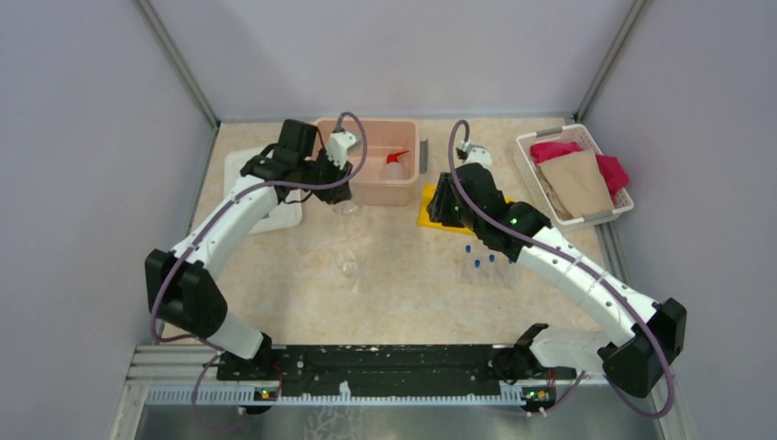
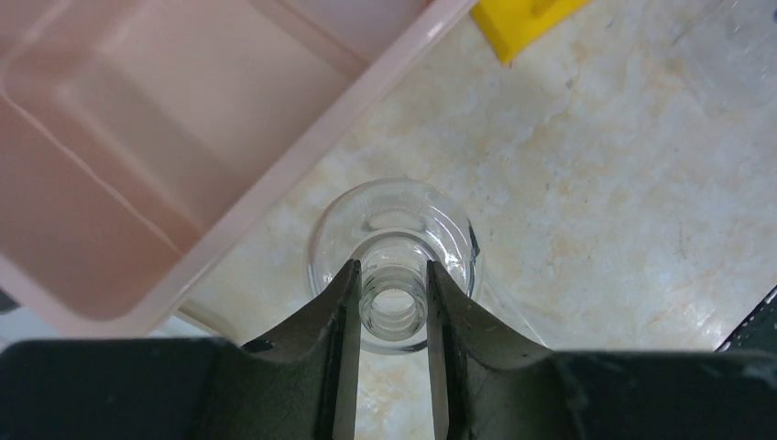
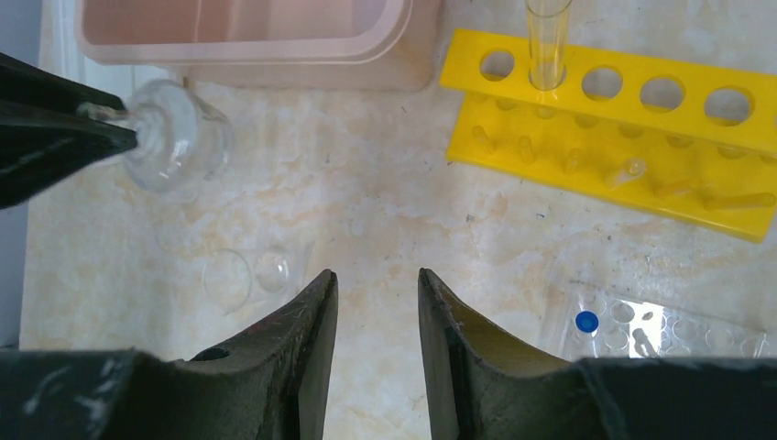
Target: Organize the chemistry lab equipment
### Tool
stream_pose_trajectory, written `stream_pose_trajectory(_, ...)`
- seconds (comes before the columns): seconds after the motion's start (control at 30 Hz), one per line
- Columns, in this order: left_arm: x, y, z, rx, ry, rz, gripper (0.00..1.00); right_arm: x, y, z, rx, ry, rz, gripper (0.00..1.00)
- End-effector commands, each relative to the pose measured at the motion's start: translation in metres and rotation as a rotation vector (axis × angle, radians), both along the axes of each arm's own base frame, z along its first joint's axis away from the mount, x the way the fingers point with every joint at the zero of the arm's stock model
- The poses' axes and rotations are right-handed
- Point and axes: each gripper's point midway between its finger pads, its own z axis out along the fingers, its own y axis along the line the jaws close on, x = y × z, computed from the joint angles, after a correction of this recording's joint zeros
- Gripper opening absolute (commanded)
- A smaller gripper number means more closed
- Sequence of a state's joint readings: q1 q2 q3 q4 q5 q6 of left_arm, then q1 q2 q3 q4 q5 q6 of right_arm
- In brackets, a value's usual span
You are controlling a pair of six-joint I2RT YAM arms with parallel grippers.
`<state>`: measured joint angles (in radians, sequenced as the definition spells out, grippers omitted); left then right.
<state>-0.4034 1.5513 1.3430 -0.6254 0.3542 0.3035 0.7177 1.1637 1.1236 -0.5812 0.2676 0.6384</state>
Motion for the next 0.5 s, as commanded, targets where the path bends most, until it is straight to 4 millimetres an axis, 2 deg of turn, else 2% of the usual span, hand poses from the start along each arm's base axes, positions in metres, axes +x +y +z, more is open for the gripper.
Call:
stream_pose_trajectory(0.0, -0.006, -0.003, 0.066, -0.052, -0.084, 0.004, 0.0, -0.001, -0.003, 0.016, 0.03, -0.053, -0.011, 0.37)
stream_pose_trajectory(0.17, -0.007, -0.008, 0.113, -0.098, -0.133, -0.014, 0.0, -0.002, -0.003, 0.016, 0.036, -0.056, -0.01, 0.35)
stream_pose_trajectory(0.27, 0.007, -0.006, 0.128, -0.08, -0.189, 0.003, 0.0, -0.003, -0.003, 0.016, 0.039, -0.055, -0.005, 0.35)
stream_pose_trajectory(0.37, 0.033, 0.0, 0.127, -0.027, -0.247, 0.051, 0.0, -0.004, -0.003, 0.015, 0.046, -0.053, -0.007, 0.34)
stream_pose_trajectory(0.47, 0.064, 0.007, 0.111, 0.045, -0.28, 0.113, 0.0, -0.006, -0.004, 0.015, 0.05, -0.052, -0.009, 0.34)
